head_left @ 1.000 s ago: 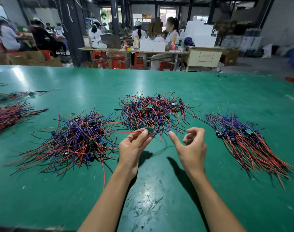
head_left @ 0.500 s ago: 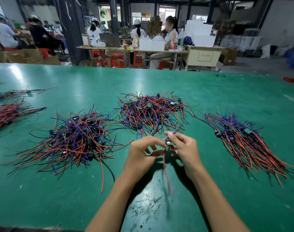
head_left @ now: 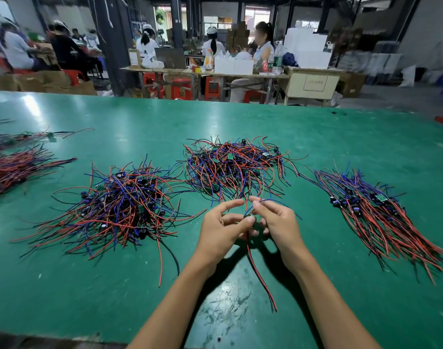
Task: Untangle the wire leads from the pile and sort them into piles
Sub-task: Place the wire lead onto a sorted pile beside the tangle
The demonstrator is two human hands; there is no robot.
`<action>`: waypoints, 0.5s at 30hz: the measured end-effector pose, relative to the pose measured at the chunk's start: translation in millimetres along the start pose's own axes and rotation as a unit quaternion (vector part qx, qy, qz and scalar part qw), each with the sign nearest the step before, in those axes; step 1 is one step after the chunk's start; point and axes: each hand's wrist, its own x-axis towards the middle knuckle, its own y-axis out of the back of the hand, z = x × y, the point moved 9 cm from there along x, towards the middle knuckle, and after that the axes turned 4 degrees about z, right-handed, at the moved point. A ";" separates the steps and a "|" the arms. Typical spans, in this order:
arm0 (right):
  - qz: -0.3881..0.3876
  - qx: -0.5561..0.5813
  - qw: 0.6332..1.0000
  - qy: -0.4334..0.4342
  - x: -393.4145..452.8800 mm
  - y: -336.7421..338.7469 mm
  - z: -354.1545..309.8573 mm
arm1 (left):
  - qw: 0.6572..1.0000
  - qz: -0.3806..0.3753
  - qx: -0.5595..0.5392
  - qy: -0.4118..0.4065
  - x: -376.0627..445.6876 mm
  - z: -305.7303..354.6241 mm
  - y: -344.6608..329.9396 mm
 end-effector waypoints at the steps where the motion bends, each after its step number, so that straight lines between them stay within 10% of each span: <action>1: 0.023 -0.009 1.000 0.006 0.7 6.6 -1.2 | 1.000 -0.003 0.005 0.002 -0.4 -0.3 -0.1; 5: 0.089 -0.140 0.984 0.069 2.3 26.0 -9.8 | 0.999 -0.021 0.033 0.007 -1.3 -1.7 -1.7; 15: -0.023 0.025 0.999 0.029 -0.4 5.8 -6.5 | 1.000 0.002 0.024 0.016 0.5 -5.1 1.9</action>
